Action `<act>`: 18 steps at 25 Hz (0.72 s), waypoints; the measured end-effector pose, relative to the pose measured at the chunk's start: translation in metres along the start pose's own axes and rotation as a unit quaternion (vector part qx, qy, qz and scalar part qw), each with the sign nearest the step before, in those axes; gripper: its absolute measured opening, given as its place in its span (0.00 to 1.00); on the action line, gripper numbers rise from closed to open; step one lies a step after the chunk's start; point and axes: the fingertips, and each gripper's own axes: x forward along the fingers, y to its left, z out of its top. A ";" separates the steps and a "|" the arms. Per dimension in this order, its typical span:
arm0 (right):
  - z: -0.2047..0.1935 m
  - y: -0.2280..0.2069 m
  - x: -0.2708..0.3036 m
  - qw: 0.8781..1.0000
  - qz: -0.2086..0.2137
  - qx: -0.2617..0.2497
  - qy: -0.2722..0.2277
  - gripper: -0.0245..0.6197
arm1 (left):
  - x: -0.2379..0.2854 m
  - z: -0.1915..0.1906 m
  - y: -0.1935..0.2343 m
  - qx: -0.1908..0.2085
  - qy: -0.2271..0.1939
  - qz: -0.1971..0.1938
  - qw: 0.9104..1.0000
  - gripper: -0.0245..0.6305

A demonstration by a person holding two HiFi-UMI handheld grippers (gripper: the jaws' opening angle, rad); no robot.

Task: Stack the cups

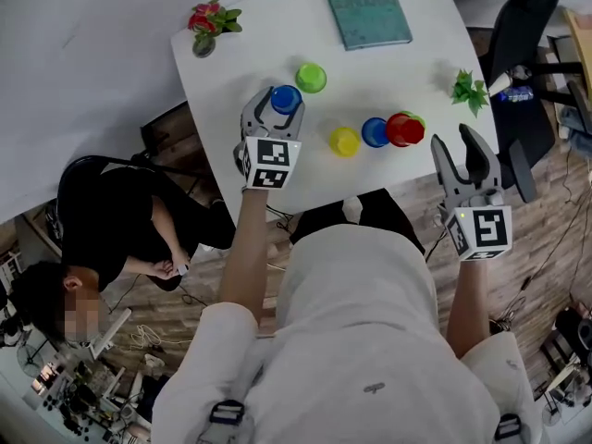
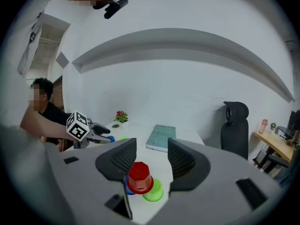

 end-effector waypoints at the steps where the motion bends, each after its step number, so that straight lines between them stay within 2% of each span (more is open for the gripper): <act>1: -0.001 0.003 -0.001 1.000 -0.003 0.001 0.001 0.37 | 0.001 -0.003 0.001 0.003 0.000 -0.003 1.000 0.43; 9: -0.003 0.014 -0.011 0.999 -0.038 0.012 0.007 0.36 | 0.011 -0.020 0.001 0.017 0.004 -0.036 0.999 0.43; 18: -0.008 0.013 -0.018 0.998 -0.052 0.024 0.001 0.35 | 0.017 -0.018 0.000 0.027 0.000 -0.041 0.999 0.40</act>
